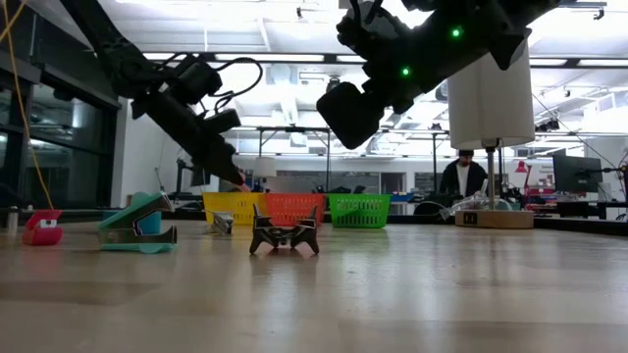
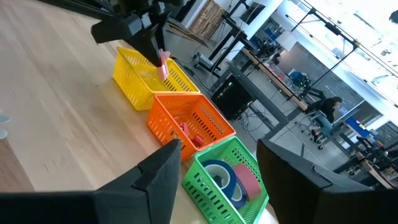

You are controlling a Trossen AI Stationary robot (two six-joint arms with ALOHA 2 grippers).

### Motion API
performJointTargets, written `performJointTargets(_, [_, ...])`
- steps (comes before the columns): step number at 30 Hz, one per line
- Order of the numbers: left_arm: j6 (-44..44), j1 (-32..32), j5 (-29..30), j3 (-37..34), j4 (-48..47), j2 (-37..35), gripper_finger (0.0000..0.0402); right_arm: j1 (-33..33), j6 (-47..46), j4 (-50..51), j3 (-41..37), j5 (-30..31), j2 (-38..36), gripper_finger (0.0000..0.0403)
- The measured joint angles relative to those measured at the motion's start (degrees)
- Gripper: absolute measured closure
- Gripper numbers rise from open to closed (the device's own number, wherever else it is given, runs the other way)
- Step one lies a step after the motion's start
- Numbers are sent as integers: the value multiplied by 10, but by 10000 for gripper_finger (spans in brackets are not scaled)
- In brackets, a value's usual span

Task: Pick and place Stapler, Stapler remover, tape
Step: Put the pink staple remover into the yellow basket

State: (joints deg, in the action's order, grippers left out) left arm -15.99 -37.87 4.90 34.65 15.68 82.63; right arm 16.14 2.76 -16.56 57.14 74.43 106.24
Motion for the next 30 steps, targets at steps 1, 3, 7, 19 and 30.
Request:
performJointTargets(1, [0, 0, -1, 0, 0, 0, 285, 0, 0, 0, 0, 0, 0, 200])
performJointTargets(3, [0, 0, -1, 0, -3, 0, 275, 0, 0, 0, 0, 0, 0, 200])
performJointTargets(7, [3, 0, -6, 0, -6, 0, 249, 0, 0, 0, 0, 0, 0, 200])
performJointTargets(19, [5, 0, -13, 0, -8, 0, 199, 0, -13, 0, 0, -21, 0, 200])
performJointTargets(30, [4, 0, -19, 0, -8, 0, 198, 0, -19, 0, 0, -23, 0, 200])
